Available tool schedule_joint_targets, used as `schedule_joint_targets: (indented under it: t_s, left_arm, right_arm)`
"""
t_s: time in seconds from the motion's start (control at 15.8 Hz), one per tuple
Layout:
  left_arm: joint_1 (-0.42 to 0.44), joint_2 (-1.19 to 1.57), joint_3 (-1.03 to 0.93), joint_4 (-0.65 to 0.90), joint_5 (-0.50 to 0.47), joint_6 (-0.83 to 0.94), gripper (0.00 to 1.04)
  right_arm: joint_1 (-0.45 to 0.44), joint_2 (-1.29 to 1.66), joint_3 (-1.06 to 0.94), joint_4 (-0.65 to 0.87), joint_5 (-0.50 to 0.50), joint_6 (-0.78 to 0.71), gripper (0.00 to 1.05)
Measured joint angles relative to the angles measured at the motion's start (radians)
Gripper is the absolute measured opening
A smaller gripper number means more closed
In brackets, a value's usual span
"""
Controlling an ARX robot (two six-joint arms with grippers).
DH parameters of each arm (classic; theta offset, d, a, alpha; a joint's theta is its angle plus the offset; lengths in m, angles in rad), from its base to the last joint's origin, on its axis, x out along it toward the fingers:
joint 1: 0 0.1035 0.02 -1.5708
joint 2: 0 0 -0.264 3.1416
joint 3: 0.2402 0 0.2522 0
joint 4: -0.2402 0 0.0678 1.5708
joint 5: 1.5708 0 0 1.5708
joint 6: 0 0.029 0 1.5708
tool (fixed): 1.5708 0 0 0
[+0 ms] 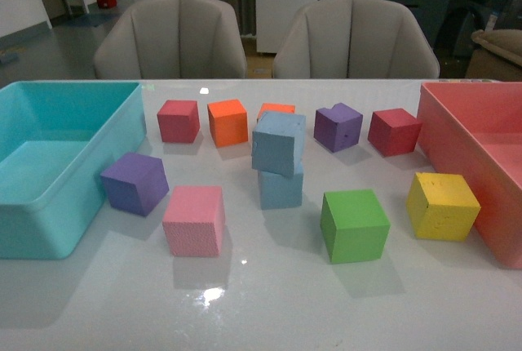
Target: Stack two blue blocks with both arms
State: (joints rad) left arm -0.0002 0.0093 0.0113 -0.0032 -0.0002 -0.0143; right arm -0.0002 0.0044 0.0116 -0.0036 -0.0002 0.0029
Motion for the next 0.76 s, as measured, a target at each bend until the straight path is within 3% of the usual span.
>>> schedule_joint_targets:
  t_s: [0.76]
  left_arm:
    - [0.000, 0.000, 0.000, 0.000, 0.000, 0.001, 0.98]
  right_arm:
    - [0.000, 0.000, 0.000, 0.000, 0.000, 0.000, 0.98]
